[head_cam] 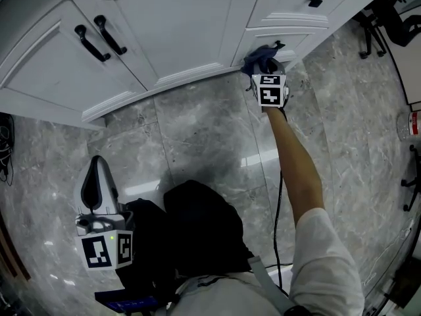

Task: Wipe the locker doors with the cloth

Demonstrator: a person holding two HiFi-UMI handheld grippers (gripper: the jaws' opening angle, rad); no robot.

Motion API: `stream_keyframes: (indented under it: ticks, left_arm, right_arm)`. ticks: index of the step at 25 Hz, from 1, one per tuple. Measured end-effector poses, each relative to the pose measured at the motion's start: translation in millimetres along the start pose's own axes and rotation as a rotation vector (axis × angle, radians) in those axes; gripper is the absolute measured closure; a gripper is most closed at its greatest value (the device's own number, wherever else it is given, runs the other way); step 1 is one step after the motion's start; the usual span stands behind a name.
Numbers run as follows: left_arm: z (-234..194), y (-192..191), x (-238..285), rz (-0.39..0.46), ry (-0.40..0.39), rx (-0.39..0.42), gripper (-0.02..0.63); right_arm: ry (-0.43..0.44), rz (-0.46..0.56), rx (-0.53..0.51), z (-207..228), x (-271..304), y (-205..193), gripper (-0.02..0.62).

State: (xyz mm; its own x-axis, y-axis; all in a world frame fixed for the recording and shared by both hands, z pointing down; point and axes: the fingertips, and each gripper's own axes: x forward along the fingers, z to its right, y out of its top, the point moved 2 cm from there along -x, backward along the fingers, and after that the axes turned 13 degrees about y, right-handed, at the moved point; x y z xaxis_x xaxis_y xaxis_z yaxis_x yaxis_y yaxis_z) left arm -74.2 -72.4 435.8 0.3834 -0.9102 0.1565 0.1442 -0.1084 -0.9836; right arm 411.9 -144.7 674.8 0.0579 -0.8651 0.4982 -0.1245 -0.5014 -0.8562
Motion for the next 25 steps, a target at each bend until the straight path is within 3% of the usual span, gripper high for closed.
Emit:
stream_keyframes:
  ticks: [4,12,17,21,25]
  left_arm:
    - [-4,-1,-1,0.002,0.001,-0.009,0.603]
    - [-20,-8,-4,0.014,0.022,-0.057,0.603]
    - [-40,-1,-12,-0.01,0.042,-0.094,0.603]
    - [-64,53,-30,-0.075,0.055,-0.125,0.604]
    - [-79,152,-48,-0.094,0.056,-0.141,0.604]
  right_arm:
    - [0.031,0.004,-0.007,-25,3,6,0.51]
    - [-0.01,0.027,0.006,-30,-12,12,0.511]
    - [0.042,0.087,-0.031,-69,-57,55,0.511]
    - [0.151,0.101,-0.019,-129,-116,121,0.511]
    - [0.274,0.133,0.009,-184,-198,223,0.511]
